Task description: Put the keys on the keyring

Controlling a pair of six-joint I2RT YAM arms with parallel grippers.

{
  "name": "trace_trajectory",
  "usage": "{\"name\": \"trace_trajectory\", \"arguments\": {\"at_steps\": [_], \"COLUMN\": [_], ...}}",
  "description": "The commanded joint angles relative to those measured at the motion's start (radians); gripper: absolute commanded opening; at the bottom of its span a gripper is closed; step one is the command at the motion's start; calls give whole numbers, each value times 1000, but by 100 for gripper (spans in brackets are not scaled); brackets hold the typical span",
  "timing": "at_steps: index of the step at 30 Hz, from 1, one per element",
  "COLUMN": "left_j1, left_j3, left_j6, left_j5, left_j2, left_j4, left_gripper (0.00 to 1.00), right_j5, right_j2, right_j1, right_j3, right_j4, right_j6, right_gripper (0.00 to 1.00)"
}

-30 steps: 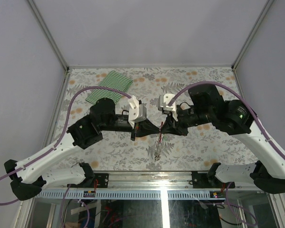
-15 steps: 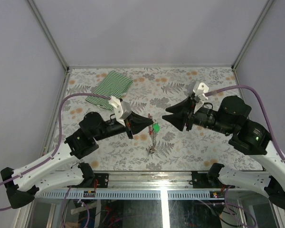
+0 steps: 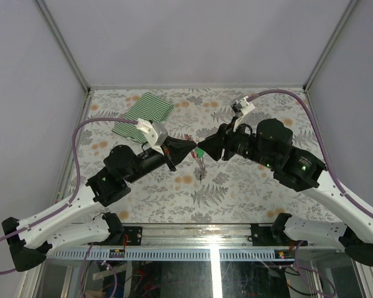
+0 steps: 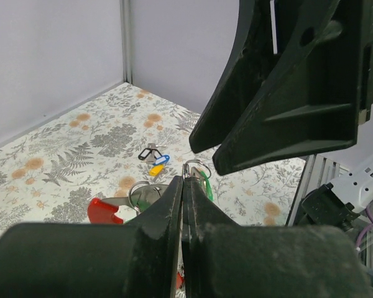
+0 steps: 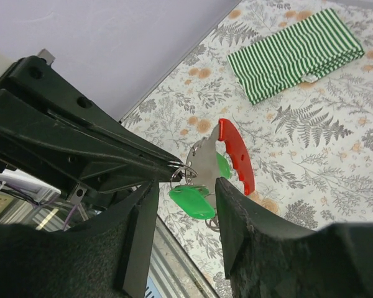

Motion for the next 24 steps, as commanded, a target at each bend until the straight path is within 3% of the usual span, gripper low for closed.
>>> {"name": "trace_trajectory", "arguments": {"at_steps": [1, 7, 17, 21, 24], "left_j1": [1, 2, 1, 1, 1], "left_j3": [44, 52, 55, 54, 56], "left_j6": [16, 21, 23, 23, 25], "left_j5": [-55, -46, -35, -36, -37], "left_j2": [-8, -5, -5, -7, -6], "left_j4": [37, 29, 24, 22, 17], "left_gripper": [0, 0, 0, 0, 0], "right_j5": [32, 13, 7, 9, 4], "right_j2": [19, 34, 34, 33, 25], "right_j1": [5, 5, 5, 6, 5], "right_j3": [38, 38, 29, 30, 23], "right_j4": [44, 46, 52, 51, 71], "right_j6": [47, 48, 48, 44, 44], "right_gripper": [47, 45, 20, 19, 30]}}
